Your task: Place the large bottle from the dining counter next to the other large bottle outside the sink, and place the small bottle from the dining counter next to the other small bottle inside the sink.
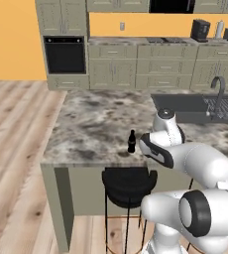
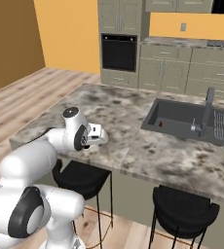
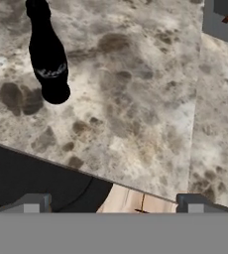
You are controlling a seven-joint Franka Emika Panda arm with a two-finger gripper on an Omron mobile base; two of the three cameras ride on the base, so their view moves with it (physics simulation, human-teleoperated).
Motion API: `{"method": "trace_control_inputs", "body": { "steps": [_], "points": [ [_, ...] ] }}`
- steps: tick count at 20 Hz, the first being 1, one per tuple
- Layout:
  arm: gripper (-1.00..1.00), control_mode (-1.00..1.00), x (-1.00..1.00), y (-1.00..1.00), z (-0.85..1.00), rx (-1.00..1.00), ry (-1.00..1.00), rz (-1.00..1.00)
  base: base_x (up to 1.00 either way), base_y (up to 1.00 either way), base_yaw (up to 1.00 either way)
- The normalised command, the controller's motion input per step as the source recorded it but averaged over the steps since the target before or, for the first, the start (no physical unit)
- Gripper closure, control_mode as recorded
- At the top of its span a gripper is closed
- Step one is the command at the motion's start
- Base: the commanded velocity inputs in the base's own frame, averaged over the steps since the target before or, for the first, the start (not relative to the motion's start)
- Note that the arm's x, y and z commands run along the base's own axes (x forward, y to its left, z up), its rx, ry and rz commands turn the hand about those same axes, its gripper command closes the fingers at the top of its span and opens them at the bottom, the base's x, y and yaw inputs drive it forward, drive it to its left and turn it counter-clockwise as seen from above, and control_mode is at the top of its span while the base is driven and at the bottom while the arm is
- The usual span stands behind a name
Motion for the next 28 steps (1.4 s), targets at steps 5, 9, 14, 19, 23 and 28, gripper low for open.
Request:
{"method": "trace_control_inputs", "body": {
  "steps": [5,9,14,19,23,28],
  "points": [
    [-1.00,1.00,0.00,0.00,0.00,0.00,0.00,0.00,0.15,-0.04,0.00],
    [-1.00,-1.00,0.00,0.00,-0.04,0.04,0.00,0.00,0.03,0.00,0.00],
    [-1.00,-1.00,0.00,0.00,-0.05,0.12,0.00,0.00,0.00,0.00,0.00],
    [-1.00,-1.00,0.00,0.00,0.00,0.05,0.00,0.00,0.00,0.00,0.00],
    [-1.00,-1.00,0.00,0.12,0.00,0.00,0.00,0.00,0.00,0.00,0.00],
    [-1.00,-1.00,0.00,0.22,0.00,-0.04,-0.03,0.01,0.00,0.00,0.00]
  ]
}}
